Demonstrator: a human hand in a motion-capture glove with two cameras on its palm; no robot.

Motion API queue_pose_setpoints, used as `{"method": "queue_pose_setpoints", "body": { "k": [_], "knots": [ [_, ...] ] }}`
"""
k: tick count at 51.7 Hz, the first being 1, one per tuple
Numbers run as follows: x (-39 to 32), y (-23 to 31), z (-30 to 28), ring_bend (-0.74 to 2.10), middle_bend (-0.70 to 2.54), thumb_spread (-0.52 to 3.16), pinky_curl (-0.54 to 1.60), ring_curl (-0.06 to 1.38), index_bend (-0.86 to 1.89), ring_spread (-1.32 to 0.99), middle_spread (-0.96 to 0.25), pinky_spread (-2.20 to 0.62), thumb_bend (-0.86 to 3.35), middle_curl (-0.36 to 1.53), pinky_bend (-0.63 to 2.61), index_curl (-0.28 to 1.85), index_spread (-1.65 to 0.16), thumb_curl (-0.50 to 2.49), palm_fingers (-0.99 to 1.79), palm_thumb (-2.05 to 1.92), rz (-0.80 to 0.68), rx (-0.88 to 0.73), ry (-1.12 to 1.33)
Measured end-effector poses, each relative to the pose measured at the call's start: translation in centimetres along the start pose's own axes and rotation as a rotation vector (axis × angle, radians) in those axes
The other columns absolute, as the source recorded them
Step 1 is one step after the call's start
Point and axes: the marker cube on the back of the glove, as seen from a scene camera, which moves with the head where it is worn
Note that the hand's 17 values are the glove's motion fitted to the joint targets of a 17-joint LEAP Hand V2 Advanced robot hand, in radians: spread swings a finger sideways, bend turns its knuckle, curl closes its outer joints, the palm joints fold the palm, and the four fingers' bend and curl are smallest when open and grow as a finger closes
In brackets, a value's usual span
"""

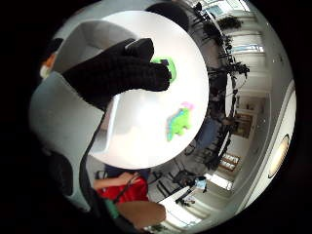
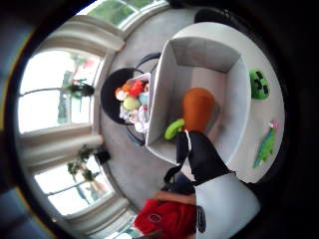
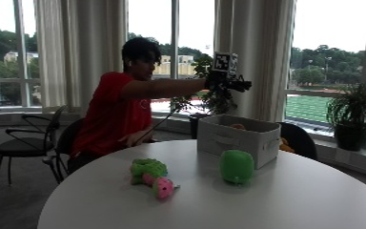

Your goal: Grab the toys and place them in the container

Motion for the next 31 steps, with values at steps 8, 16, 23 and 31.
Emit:
{"method": "queue_pose_setpoints", "body": {
  "k": [8,16,23,31],
  "knots": [
    [-1.2,1.7,0.3,0.34,0.1,1.2,0.42,0.31,0.11,0.05,0.0,0.03,-0.05,0.18,1.48,0.43,-0.36,0.64,-0.25,0.28,0.32,0.034,-0.075],
    [7.9,8.1,3.8,0.3,0.1,1.22,0.39,0.3,0.13,0.06,-0.01,0.06,-0.03,0.17,1.44,0.39,-0.37,0.57,-0.21,0.21,0.441,0.03,-0.073],
    [13.6,12.1,6.5,0.29,0.1,1.22,0.37,0.31,0.14,0.06,-0.02,0.07,-0.02,0.17,1.4,0.36,-0.37,0.53,-0.19,0.19,0.545,0.017,-0.078],
    [17.9,16.1,9.5,0.27,0.1,1.22,0.35,0.31,0.14,0.06,-0.02,0.07,-0.03,0.16,1.38,0.34,-0.38,0.49,-0.19,0.17,0.623,-0.023,-0.117]
  ]
}}
